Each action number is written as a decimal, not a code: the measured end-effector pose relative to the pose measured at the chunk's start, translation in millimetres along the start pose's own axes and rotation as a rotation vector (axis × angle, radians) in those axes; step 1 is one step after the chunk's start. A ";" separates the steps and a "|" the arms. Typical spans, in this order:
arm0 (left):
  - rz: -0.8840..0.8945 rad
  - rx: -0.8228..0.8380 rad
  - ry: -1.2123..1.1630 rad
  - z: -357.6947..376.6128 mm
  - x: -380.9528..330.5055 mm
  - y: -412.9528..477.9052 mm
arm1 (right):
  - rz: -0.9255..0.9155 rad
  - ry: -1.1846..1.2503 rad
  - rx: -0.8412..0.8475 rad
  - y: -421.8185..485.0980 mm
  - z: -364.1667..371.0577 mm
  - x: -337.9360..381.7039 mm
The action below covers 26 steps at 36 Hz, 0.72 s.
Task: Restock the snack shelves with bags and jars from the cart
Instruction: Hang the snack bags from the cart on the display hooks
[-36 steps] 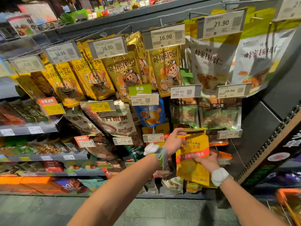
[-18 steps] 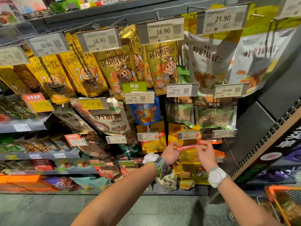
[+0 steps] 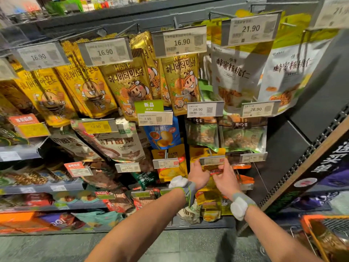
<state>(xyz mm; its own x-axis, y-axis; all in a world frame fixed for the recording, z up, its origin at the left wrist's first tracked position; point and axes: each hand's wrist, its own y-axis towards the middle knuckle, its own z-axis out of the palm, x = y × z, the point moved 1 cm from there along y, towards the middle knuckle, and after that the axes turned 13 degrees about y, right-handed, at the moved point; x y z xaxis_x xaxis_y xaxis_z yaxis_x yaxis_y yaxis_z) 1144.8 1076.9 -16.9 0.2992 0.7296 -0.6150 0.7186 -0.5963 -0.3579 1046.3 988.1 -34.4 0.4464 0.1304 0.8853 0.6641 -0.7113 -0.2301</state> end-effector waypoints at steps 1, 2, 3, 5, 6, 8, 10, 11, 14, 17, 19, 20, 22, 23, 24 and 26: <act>0.003 0.003 0.014 1.1 1.2 0.7 | -0.006 -0.019 0.008 -0.4 0.6 -1.1; 0.005 0.008 0.020 2.4 1.6 2.1 | -0.011 -0.036 0.007 1.2 -0.2 -3.8; 0.005 0.013 0.016 3.8 3.0 3.4 | -0.015 -0.055 0.015 2.0 -1.7 -5.7; -0.027 0.031 -0.024 6.9 6.5 5.1 | 0.002 -0.065 0.027 3.6 -3.5 -12.5; -0.062 0.034 -0.042 9.1 10.9 6.6 | 0.032 -0.048 0.017 5.1 -3.4 -16.9; -0.123 0.057 -0.016 12.3 19.5 10.3 | 0.108 -0.018 0.004 7.9 -2.2 -26.9; -0.109 0.111 0.037 15.0 26.7 14.2 | 0.150 -0.062 0.057 12.5 0.4 -38.2; -0.081 0.153 0.067 16.6 29.9 13.9 | 0.156 -0.095 0.101 13.6 2.3 -45.5; -0.019 0.218 0.151 23.5 35.8 23.7 | 0.187 -0.139 0.196 27.0 8.3 -53.7; -0.014 0.179 0.194 32.6 44.9 34.6 | 0.196 -0.150 0.217 37.6 15.6 -53.8; -0.030 0.169 0.211 42.0 48.9 46.1 | 0.190 -0.151 0.190 48.6 21.0 -60.4; -0.043 0.159 0.222 42.9 47.3 50.2 | 0.182 -0.150 0.183 54.0 22.5 -62.4; -0.064 0.113 0.248 49.9 48.2 60.3 | 0.176 -0.156 0.177 63.8 24.6 -69.2; -0.073 0.091 0.269 52.0 49.5 62.3 | 0.172 -0.178 0.185 67.0 25.1 -69.7; -0.079 0.078 0.280 56.3 51.9 65.6 | 0.174 -0.209 0.188 71.4 26.1 -72.1; -0.049 0.083 0.261 59.5 54.7 67.7 | 0.174 -0.234 0.190 78.3 28.3 -73.4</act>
<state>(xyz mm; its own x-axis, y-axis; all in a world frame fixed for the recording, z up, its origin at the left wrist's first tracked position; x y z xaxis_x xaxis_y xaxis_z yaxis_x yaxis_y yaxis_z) 1172.5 1056.5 -116.5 0.4245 0.8138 -0.3970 0.6859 -0.5752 -0.4457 1082.5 942.3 -128.9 0.6737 0.1888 0.7144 0.6558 -0.5983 -0.4604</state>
